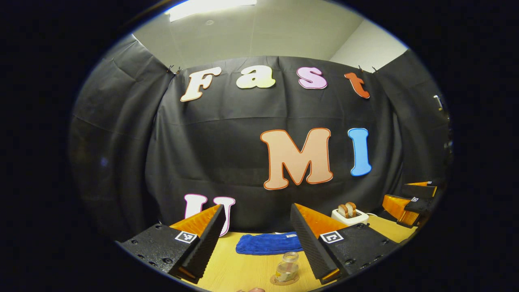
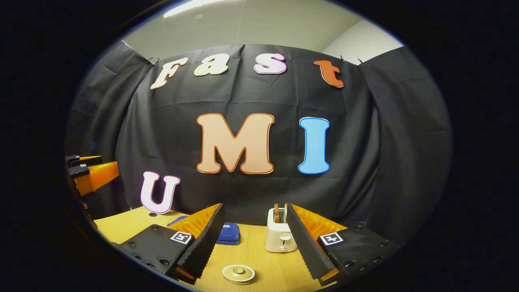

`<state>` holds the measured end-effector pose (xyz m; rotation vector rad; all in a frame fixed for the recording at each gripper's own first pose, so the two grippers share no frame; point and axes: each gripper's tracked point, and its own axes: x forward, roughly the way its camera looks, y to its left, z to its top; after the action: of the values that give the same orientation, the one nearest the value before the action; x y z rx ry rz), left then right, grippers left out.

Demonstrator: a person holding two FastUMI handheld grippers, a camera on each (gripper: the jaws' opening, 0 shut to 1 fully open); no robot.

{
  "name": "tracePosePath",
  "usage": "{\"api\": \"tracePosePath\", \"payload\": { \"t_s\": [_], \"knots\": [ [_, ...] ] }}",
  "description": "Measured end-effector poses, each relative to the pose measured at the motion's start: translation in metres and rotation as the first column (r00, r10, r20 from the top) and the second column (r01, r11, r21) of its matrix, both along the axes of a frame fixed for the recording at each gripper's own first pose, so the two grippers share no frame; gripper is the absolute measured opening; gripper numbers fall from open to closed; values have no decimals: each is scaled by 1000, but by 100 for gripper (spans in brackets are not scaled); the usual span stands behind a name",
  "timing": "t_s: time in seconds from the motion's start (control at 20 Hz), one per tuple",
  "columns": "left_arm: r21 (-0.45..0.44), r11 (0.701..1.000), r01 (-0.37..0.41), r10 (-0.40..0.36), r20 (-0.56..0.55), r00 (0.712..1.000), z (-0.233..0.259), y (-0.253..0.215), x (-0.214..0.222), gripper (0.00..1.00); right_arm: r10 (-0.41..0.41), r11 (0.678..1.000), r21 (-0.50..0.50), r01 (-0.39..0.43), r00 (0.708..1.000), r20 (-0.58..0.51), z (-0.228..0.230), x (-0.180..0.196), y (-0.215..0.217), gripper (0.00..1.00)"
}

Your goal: Open the teacup lid with one hand, grasp the water bottle and pour water into the teacup with the other hand; after pouring, place the water bottle on the coaster and then close the teacup lid.

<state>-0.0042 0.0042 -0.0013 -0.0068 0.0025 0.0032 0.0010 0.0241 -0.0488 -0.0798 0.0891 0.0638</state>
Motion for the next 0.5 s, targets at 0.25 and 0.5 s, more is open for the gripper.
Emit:
{"api": "tracePosePath", "payload": {
  "t_s": [0.25,0.5],
  "knots": [
    [6,1000,-17,17,1,1000,-1,7,-2,92,7,1000,-17,-8,999,-47,-30,7,0,98],
    [16,999,-41,41,-2,999,0,18,-6,94,36,996,-82,-45,993,-111,-76,12,5,98]
  ]
}}
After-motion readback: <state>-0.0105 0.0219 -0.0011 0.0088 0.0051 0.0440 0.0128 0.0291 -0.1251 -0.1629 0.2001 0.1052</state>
